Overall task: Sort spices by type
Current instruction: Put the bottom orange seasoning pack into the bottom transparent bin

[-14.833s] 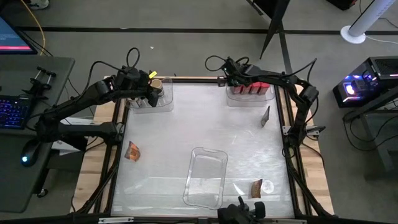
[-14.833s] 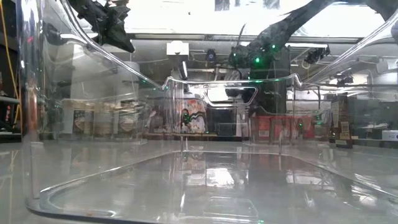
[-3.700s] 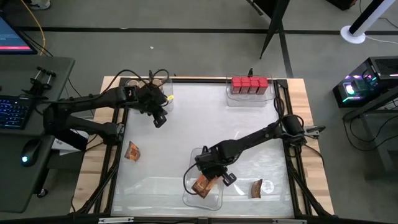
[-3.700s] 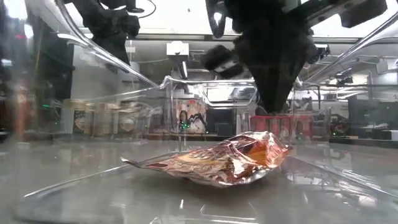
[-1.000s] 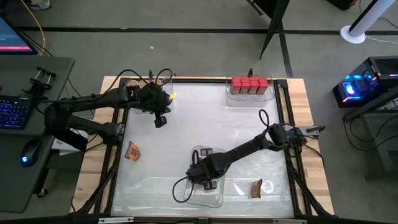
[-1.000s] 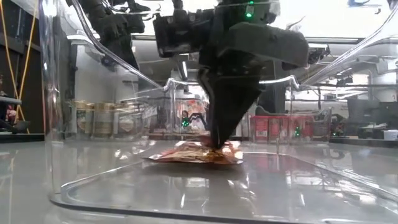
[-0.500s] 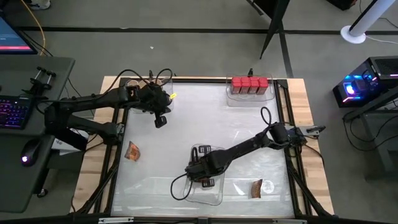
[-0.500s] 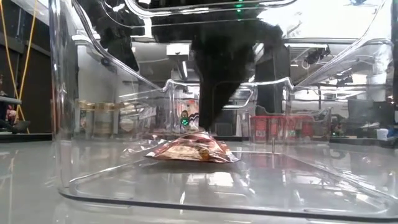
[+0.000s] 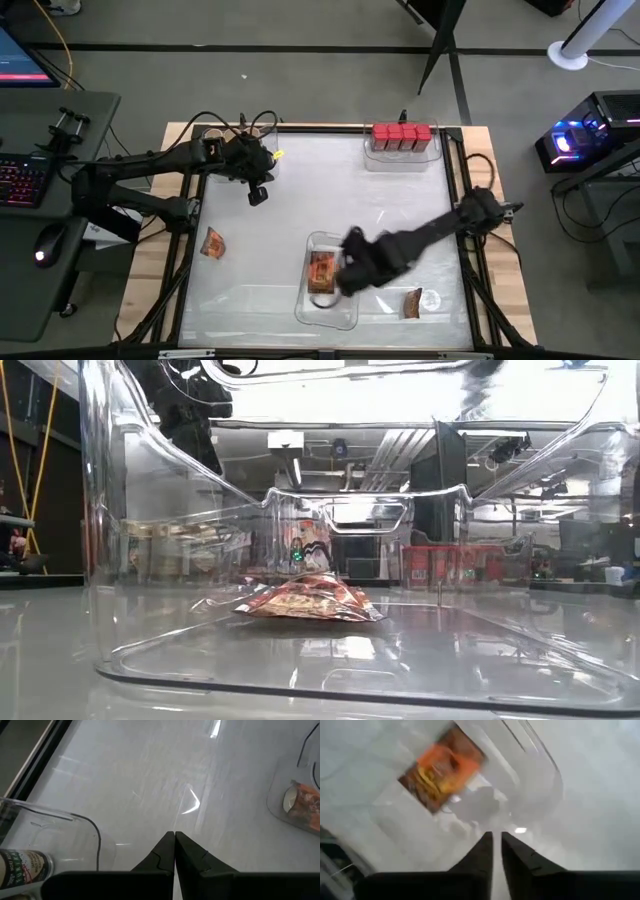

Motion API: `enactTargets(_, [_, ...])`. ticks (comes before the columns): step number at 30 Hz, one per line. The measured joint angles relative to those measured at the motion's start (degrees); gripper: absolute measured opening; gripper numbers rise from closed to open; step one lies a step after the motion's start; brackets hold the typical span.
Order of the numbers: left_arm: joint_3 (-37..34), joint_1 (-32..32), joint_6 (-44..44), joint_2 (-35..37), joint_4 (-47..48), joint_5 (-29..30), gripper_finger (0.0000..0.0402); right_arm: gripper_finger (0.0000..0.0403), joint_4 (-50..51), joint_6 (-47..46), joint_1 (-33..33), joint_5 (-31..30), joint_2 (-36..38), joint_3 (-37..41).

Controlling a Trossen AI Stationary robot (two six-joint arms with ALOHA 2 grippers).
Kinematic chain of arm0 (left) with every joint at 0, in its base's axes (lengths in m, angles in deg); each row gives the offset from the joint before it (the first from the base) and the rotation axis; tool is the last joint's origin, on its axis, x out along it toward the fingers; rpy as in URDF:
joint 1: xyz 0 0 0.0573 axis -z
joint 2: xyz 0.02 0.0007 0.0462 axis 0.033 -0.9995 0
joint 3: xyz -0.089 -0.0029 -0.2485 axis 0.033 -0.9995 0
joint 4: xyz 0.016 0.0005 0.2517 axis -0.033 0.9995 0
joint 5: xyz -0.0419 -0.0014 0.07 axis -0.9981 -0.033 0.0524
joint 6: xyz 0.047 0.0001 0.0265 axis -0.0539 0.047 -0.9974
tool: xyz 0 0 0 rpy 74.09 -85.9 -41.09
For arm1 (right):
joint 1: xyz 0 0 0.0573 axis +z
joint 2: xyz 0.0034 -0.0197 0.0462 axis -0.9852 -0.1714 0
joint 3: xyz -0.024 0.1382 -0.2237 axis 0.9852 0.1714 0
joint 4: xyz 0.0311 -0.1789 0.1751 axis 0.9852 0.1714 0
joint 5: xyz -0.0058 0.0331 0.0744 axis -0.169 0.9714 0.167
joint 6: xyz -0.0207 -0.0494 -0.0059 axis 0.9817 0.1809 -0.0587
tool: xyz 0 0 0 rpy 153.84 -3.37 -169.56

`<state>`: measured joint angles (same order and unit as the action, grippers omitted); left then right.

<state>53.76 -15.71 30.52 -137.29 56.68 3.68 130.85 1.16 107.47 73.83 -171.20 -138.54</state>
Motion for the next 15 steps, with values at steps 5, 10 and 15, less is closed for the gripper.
enactTargets(5, [0.0,0.0,0.0,0.0,-0.03,-0.24,0.0,0.0131,9.67,-27.9,7.65,6.4,3.37,0.0])
enactTargets(10, [0.0,0.0,0.0,0.02,-0.12,-0.44,0.0,0.0249,9.11,-48.43,15.12,11.51,4.12,0.0])
enactTargets(15, [0.0,0.0,0.0,0.02,-0.17,-0.44,0.0,0.0312,9.36,-57.06,19.27,13.68,3.92,0.0])
